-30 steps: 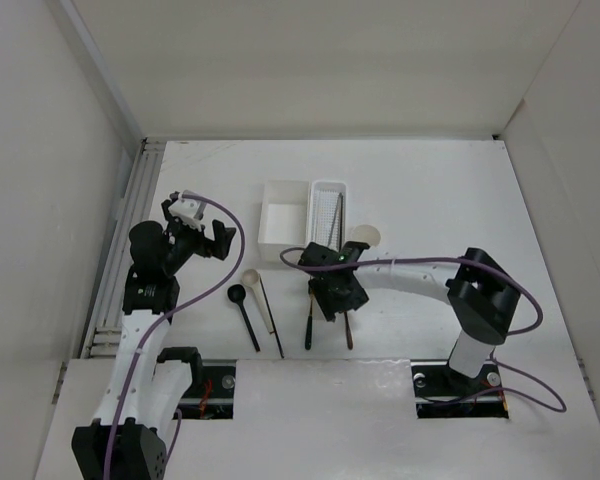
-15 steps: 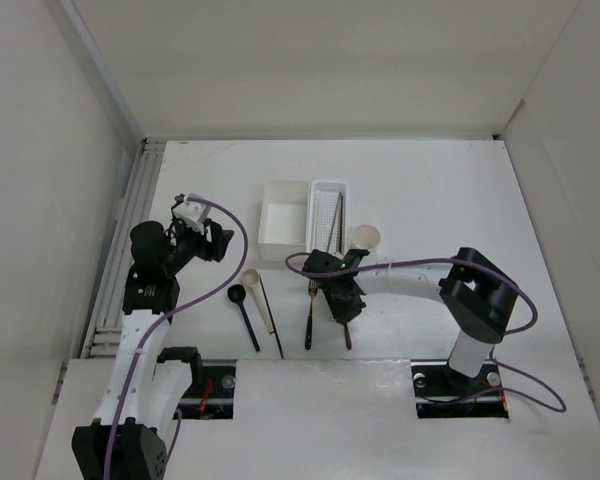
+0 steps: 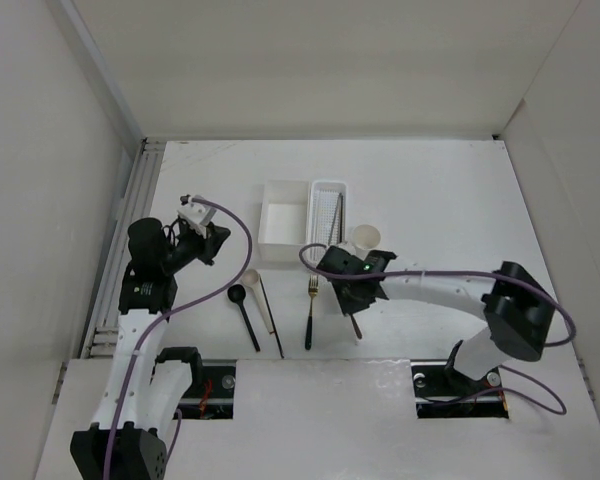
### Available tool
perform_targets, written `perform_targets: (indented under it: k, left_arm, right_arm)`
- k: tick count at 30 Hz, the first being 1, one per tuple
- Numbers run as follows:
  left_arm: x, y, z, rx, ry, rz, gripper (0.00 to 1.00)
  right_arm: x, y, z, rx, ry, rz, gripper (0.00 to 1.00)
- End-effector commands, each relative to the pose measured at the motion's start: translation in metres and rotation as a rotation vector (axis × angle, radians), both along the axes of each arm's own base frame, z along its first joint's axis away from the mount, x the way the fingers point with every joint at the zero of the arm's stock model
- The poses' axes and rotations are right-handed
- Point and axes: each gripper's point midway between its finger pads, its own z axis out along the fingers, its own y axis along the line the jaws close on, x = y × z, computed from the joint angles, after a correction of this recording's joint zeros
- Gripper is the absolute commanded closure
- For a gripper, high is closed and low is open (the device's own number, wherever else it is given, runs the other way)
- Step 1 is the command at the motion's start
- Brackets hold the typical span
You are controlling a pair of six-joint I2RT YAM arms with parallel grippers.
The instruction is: Sort the eating utensils into containers
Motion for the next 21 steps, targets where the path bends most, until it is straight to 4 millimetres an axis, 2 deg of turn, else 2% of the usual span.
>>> perform_targets:
  k: [1,3,4,8,10,11,13,14,15,17,20,21]
  left_arm:
    - [-0.005,-0.010,0.022,-0.017,-0.052,-0.073,1.00]
    - [-0.004,-0.010,0.020,-0.018,-0.043,-0.072,1.00]
    - [-0.002,-0.010,0.026,-0.027,-0.056,-0.070,1.00]
    - [0.003,-0.009,0.035,-0.085,-0.050,-0.022,1.00]
    - [0.007,-0.007,0.053,-0.124,-0.086,0.012,1.00]
    - [0.010,-0.004,0.056,-0.143,-0.086,0.045,1.00]
    - [0.012,-0.001,0.069,-0.214,-0.082,0.095,1.00]
    - [0.017,0.003,0.073,-0.232,-0.093,0.134,1.00]
    - [0.018,0.006,0.074,-0.248,-0.083,0.157,1.00]
    - [0.022,0.010,0.079,-0.296,-0.080,0.205,1.00]
    - [0.028,0.017,0.072,-0.300,-0.063,0.253,1.00]
    - [0.029,0.019,0.072,-0.292,-0.070,0.264,1.00]
  right_arm:
    - [0.042,0.016,0.087,0.136,-0.266,-0.011,1.00]
    - [0.053,0.017,0.122,0.174,-0.358,-0.003,1.00]
    - [0.066,0.019,0.148,0.196,-0.433,-0.025,1.00]
    - [0.092,0.025,0.211,0.261,-0.613,-0.050,1.00]
    - [0.100,0.026,0.230,0.276,-0.674,-0.064,1.00]
    - [0.109,0.021,0.245,0.277,-0.733,-0.110,1.00]
    - [0.115,0.010,0.262,0.280,-0.805,-0.171,1.00]
    - [0.124,0.001,0.279,0.280,-0.885,-0.247,1.00]
    - [0.128,-0.006,0.278,0.265,-0.919,-0.284,1.00]
    - [0.133,-0.021,0.288,0.276,-1.003,-0.377,1.00]
    - [0.152,-0.041,0.280,0.298,-1.092,-0.491,1.00]
    - [0.166,-0.052,0.282,0.337,-1.111,-0.538,1.00]
